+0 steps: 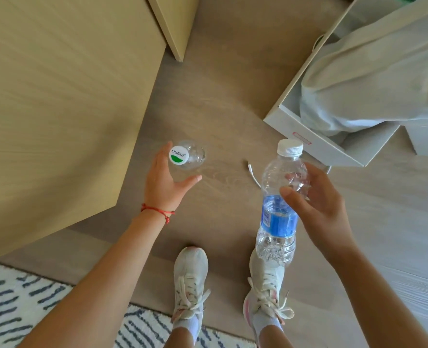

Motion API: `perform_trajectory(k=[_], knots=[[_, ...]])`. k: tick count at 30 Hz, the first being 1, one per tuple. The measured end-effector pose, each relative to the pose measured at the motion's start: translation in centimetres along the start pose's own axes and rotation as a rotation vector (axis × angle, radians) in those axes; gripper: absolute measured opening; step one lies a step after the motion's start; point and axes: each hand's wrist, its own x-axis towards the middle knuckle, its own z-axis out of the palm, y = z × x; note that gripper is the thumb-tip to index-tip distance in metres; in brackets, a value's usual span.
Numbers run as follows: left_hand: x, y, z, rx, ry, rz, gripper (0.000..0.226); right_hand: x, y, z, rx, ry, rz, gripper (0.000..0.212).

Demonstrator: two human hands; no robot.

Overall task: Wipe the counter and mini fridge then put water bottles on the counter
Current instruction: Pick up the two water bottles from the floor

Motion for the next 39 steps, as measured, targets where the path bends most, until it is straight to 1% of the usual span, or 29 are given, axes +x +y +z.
perform_trajectory(k=[3, 7, 9, 11, 14, 17, 19, 22, 25, 28, 30, 32, 33, 35, 36, 37, 39], knots=[[0.7, -0.7, 1.3, -0.053, 0.037, 0.000, 0.084, 0.5, 1.4, 0.1, -0.006, -0.015, 0.018, 0.046], [1.7, -0.7, 2.2, -0.104, 0.111, 0.017, 0.071, 1.1, 2.4, 0.0, -0.009, -0.017, 0.032, 0.050], [2.4, -0.3, 2.4, -0.162, 0.125, 0.003, 0.066, 1.6, 2.8, -0.1, -0.012, -0.019, 0.036, 0.054], [3.4, 0.2, 2.6, -0.195, 0.118, 0.000, 0.059, 2.2, 3.1, -0.3, -0.010, -0.019, 0.038, 0.053], [4.9, 1.0, 2.5, -0.252, 0.082, -0.031, 0.052, 3.2, 3.2, -0.3, -0.021, -0.022, 0.026, 0.052], [5.8, 2.0, 2.2, -0.331, 0.059, -0.102, 0.048, 4.0, 2.8, -0.4, -0.021, -0.020, 0.018, 0.049], [5.8, 2.8, 1.7, -0.367, 0.046, -0.140, 0.038, 4.3, 2.4, -0.4, -0.020, -0.017, 0.011, 0.043], [5.2, 4.0, 0.7, -0.368, -0.029, -0.105, 0.022, 4.3, 1.4, -0.4, -0.015, -0.018, 0.012, 0.040], [3.9, 5.3, -0.9, -0.384, -0.141, -0.089, 0.014, 3.7, -0.1, -0.7, -0.001, -0.012, 0.014, 0.041], [2.3, 7.0, -3.0, -0.434, -0.263, -0.098, 0.018, 2.6, -2.0, -1.2, 0.000, -0.010, 0.018, 0.042], [1.0, 8.2, -4.5, -0.452, -0.333, -0.101, 0.020, 1.6, -3.5, -1.7, -0.003, -0.008, 0.030, 0.047], [-0.3, 9.4, -6.1, -0.476, -0.361, -0.113, 0.018, 0.6, -5.3, -2.3, 0.004, 0.000, 0.037, 0.056], [-0.9, 10.1, -6.9, -0.484, -0.365, -0.121, 0.025, 0.0, -6.3, -2.7, 0.005, 0.003, 0.036, 0.057], [-2.3, 11.9, -8.6, -0.494, -0.381, -0.142, 0.048, -1.2, -8.6, -3.4, 0.010, 0.014, 0.032, 0.053], [-3.0, 12.9, -9.4, -0.501, -0.387, -0.155, 0.056, -1.9, -9.8, -3.8, 0.017, 0.020, 0.035, 0.051], [-3.6, 13.8, -10.2, -0.505, -0.392, -0.160, 0.057, -2.5, -11.0, -4.3, 0.023, 0.023, 0.035, 0.048], [-4.9, 15.8, -11.8, -0.501, -0.400, -0.142, 0.044, -3.9, -13.5, -5.2, 0.029, 0.017, 0.020, 0.038]])
